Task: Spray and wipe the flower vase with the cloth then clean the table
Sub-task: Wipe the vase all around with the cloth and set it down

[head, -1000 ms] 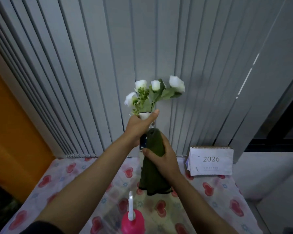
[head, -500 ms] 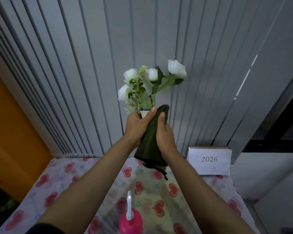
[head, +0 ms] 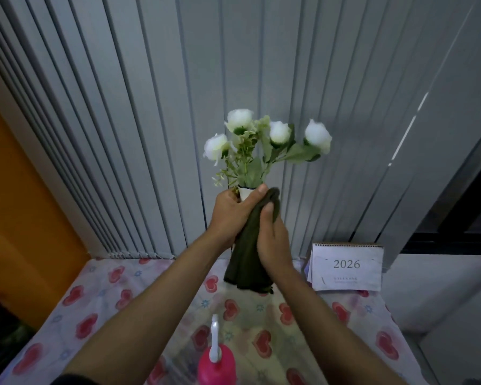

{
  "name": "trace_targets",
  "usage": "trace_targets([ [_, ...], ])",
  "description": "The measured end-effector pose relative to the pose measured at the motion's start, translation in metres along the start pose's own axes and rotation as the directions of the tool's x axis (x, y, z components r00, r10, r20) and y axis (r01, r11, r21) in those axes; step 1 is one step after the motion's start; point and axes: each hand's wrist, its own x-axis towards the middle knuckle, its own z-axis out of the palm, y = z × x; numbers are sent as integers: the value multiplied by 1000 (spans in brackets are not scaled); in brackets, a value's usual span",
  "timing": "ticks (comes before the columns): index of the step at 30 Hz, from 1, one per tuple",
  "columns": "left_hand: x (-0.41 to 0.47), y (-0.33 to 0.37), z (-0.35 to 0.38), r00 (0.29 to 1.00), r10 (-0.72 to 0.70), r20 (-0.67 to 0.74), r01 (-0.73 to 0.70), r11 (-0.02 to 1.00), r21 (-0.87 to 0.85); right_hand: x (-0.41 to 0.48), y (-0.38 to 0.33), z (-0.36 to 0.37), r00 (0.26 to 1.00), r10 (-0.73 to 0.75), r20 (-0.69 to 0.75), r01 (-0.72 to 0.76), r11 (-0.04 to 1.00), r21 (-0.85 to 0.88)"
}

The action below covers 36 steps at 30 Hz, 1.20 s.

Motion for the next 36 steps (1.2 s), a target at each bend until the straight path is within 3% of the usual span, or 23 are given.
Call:
trace_targets([
  [3, 1, 9, -1, 1000, 9, 14, -8, 999, -31, 24, -15, -14, 981, 120, 155, -137, 985, 104],
  [7, 11, 21, -3, 999, -24, 45, 30, 991, -131, 9, 4, -17, 950, 173, 261, -233, 948, 217],
  [11, 18, 29, -9, 992, -53, 117, 83, 960, -266, -14, 25, -16, 929, 75, 362, -203, 922, 330],
  [15, 18, 32, -8, 990, -41, 137, 76, 963, -259, -18, 27, -19, 930, 6, 367, -196, 854, 483],
  [17, 18, 35, -4, 992, -44, 118, 63, 984, -168, -20, 27, -19, 947, 12, 322, -175, 858, 483],
  [21, 15, 38, 1, 998, -64, -12, 65, 997, 30, -22, 26, -17, 993, -47, 111, 19, 970, 242],
  [25, 9, 27, 7, 973, -117, -197, 98, 990, -106, -32, 29, -8, 983, -183, 26, 184, 982, -53],
  [27, 7, 21, 6, 959, -116, -259, 86, 988, -125, -36, 30, -2, 980, -197, 13, 197, 971, -137],
  [32, 7, 17, -5, 984, -71, -166, 51, 991, -121, -21, 11, -3, 977, -213, 7, 208, 948, -243],
  [36, 3, 21, -3, 999, 4, -44, -3, 1000, 16, 5, -22, 2, 976, -216, 9, 214, 955, -203],
])
